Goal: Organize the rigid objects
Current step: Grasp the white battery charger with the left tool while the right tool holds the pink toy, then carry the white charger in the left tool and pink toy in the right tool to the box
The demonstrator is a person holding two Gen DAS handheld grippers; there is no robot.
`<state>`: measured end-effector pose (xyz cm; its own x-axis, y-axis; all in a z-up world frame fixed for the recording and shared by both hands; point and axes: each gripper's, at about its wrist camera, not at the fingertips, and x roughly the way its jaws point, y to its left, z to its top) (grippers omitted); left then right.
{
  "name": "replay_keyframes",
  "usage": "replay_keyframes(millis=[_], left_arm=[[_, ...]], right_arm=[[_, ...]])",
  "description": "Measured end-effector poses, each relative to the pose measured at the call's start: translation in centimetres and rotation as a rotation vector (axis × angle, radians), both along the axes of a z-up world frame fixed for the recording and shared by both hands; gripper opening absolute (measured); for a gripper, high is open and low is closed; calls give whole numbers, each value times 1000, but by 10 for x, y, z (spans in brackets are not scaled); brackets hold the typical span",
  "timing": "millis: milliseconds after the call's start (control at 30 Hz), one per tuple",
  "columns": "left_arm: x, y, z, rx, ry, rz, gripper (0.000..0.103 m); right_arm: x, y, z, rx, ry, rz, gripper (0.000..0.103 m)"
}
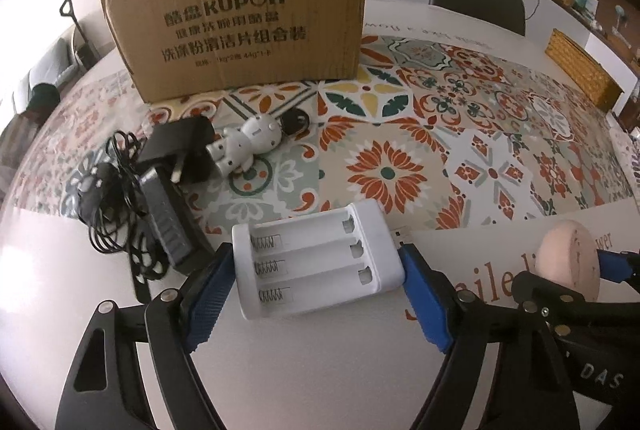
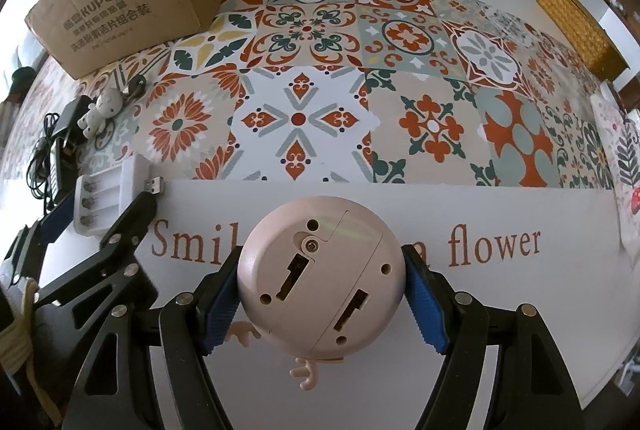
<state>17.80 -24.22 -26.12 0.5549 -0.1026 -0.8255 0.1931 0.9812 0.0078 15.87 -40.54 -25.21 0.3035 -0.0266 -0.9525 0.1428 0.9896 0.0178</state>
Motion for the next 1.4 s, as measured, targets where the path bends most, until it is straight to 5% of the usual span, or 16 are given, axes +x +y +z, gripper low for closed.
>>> replay_keyframes(millis=[1400], left_arm=[[27, 123, 184, -117, -261, 54, 81]], right_arm=[[34, 94, 165, 59, -380, 49, 74]])
